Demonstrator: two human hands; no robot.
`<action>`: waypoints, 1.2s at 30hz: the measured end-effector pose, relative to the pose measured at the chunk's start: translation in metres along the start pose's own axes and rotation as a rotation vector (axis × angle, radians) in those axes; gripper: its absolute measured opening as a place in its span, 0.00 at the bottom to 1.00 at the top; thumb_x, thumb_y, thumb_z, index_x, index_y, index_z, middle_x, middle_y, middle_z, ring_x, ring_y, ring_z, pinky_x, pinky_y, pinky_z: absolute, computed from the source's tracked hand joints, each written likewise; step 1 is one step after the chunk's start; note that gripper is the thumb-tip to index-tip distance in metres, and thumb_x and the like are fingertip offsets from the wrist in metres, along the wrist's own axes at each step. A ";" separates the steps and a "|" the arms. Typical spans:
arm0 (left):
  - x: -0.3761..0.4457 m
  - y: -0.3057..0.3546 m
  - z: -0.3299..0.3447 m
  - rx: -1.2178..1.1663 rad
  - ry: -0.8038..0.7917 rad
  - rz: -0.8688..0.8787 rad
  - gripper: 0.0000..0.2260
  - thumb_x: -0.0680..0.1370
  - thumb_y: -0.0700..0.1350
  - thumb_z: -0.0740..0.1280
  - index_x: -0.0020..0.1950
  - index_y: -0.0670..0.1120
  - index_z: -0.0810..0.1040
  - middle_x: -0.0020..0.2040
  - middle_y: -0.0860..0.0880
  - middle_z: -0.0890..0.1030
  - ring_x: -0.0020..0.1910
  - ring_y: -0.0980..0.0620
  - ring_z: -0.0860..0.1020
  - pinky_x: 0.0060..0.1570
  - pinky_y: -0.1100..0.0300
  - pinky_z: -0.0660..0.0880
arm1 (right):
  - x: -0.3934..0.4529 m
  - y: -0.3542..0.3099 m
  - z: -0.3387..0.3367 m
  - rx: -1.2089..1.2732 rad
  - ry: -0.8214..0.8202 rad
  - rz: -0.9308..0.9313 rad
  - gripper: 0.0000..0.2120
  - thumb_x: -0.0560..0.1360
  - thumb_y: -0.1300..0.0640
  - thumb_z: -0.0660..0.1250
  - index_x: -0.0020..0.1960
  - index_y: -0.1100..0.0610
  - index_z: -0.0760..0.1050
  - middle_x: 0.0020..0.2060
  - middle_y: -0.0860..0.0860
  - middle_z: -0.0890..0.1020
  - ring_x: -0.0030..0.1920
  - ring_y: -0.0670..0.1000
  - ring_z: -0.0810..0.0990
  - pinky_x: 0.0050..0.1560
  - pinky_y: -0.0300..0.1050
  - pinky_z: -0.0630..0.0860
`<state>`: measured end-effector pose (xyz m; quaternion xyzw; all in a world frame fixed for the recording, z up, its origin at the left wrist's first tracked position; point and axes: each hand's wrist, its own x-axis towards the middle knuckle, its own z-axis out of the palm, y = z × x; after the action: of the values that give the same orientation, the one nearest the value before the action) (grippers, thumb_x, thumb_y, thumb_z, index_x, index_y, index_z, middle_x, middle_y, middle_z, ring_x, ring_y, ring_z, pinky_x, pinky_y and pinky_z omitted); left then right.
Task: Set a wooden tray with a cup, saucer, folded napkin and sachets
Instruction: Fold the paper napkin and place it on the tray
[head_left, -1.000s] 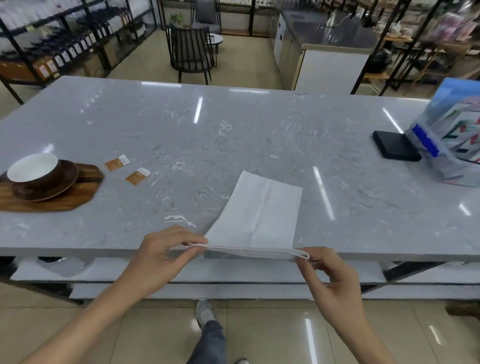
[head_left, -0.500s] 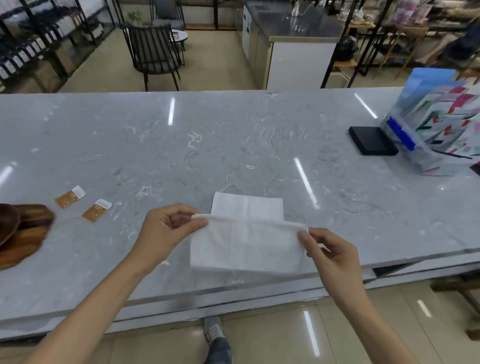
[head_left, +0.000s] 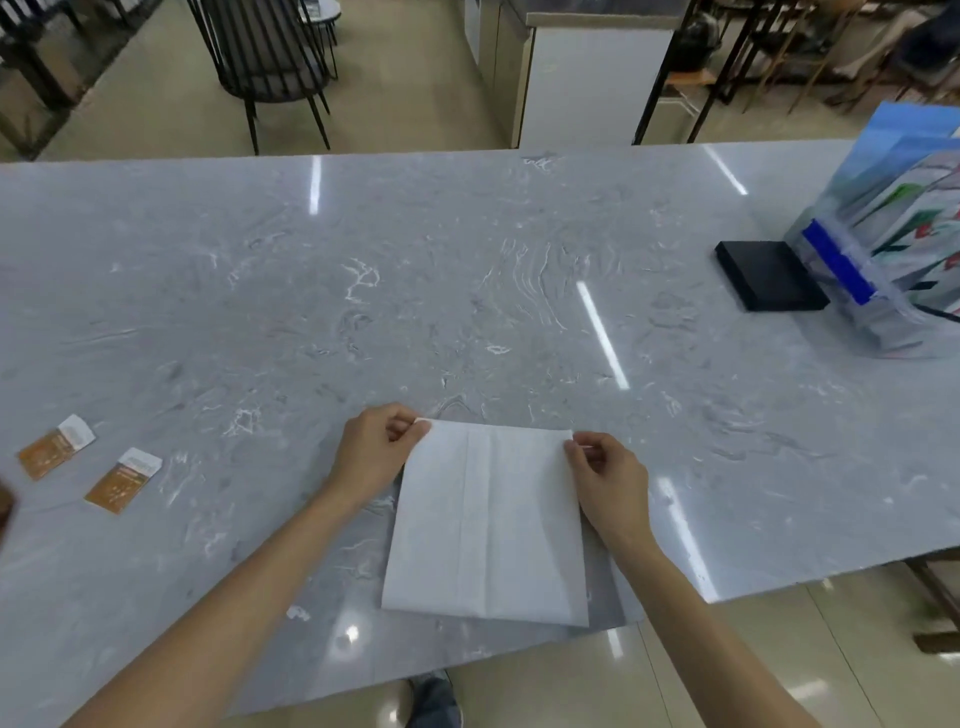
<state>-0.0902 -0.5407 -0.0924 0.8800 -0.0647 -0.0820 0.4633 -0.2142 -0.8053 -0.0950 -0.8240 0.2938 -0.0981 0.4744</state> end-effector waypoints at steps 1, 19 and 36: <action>0.002 -0.003 0.001 0.009 0.006 0.002 0.03 0.76 0.46 0.74 0.43 0.48 0.84 0.35 0.54 0.83 0.33 0.62 0.79 0.40 0.66 0.75 | 0.001 0.001 0.002 -0.022 0.018 -0.004 0.06 0.80 0.49 0.68 0.55 0.46 0.81 0.40 0.36 0.83 0.44 0.29 0.80 0.39 0.27 0.72; -0.025 0.014 0.013 0.303 0.229 0.100 0.14 0.77 0.52 0.70 0.60 0.48 0.79 0.55 0.49 0.78 0.51 0.50 0.77 0.48 0.54 0.77 | -0.025 -0.020 0.014 -0.374 0.141 -0.055 0.18 0.81 0.46 0.64 0.68 0.53 0.73 0.63 0.51 0.78 0.57 0.50 0.78 0.53 0.49 0.79; -0.094 -0.012 0.052 0.782 -0.169 0.382 0.30 0.83 0.60 0.49 0.82 0.47 0.54 0.83 0.49 0.55 0.82 0.48 0.52 0.78 0.45 0.55 | -0.088 0.015 0.035 -0.764 -0.134 -0.297 0.33 0.83 0.38 0.45 0.84 0.50 0.48 0.83 0.48 0.50 0.83 0.51 0.47 0.82 0.55 0.50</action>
<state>-0.1927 -0.5579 -0.1232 0.9515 -0.2902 -0.0359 0.0956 -0.2756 -0.7355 -0.1158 -0.9788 0.1553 0.0044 0.1331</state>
